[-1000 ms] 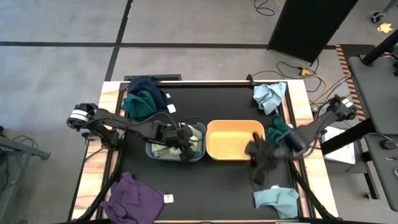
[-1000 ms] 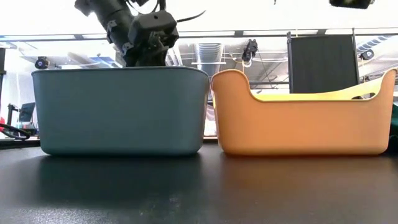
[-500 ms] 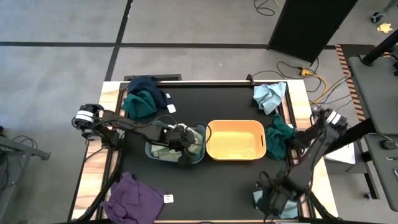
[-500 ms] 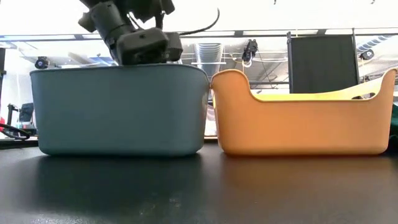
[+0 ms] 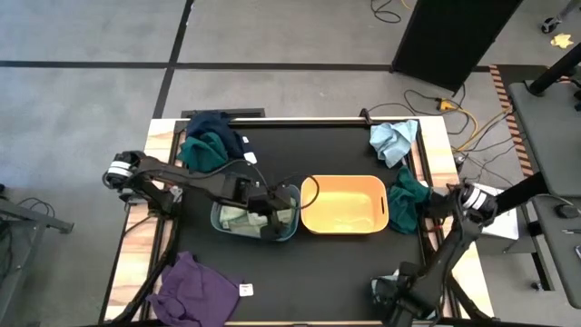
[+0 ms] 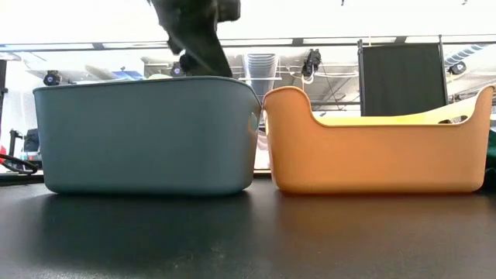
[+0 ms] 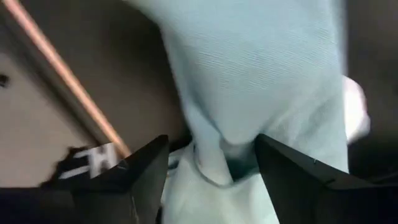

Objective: Sort towels by color in basket
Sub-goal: Put the light blue towel into the blue bin

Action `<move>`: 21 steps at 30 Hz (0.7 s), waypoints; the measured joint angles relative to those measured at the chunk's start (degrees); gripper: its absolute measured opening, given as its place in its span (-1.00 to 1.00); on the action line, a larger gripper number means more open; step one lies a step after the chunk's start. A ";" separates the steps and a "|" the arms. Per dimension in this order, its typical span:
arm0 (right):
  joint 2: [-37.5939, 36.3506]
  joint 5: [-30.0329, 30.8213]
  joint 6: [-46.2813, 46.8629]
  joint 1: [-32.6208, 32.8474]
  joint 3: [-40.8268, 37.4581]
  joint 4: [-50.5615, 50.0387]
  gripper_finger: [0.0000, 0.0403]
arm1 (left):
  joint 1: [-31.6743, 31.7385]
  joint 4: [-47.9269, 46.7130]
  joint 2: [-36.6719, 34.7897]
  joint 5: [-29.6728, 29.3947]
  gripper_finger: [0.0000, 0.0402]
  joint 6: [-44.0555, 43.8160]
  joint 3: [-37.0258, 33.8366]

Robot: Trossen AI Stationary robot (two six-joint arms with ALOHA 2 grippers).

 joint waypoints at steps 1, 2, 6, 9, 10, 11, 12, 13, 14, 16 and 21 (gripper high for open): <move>0.85 0.01 -0.67 0.11 -0.22 0.13 0.16 | 0.00 -1.82 -0.28 -0.57 0.75 0.42 1.46; 1.68 0.00 -1.42 0.14 -0.38 0.14 0.15 | 0.00 -3.84 -0.57 -1.14 0.75 0.90 2.98; 4.62 0.07 -3.67 0.05 -0.52 0.24 0.03 | -0.39 -14.61 -1.71 -1.56 0.75 1.61 7.85; 5.52 0.96 -4.45 -0.03 -0.28 0.48 -0.14 | -1.39 -22.95 -2.68 -1.56 0.75 1.49 8.91; 5.60 1.06 -4.49 -0.02 -0.28 0.47 -0.21 | -1.74 -24.71 -3.19 -1.55 0.75 1.12 8.90; 5.47 1.13 -4.43 -0.04 -0.31 0.48 -0.30 | -2.08 -25.18 -3.86 -1.61 0.75 0.77 8.58; 5.36 1.63 -4.15 -0.04 -0.35 0.47 -0.39 | -2.38 -24.68 -4.94 -1.74 0.76 -0.01 7.79; 5.12 2.08 -3.68 -0.04 -0.35 0.35 -0.49 | -2.84 -24.09 -5.96 -2.38 0.76 -0.79 6.78; 4.73 2.71 -3.57 -0.03 -0.33 0.10 -0.60 | -3.27 -23.05 -7.14 -3.07 0.76 -1.49 5.75; 3.80 4.14 -3.77 -0.21 -0.03 -0.08 -0.80 | -4.18 -17.64 -9.97 -4.07 0.75 -2.91 3.18; -0.12 8.73 -3.11 -1.77 1.64 -0.22 -0.90 | -5.08 -1.35 -19.44 -4.46 0.70 -7.52 -5.69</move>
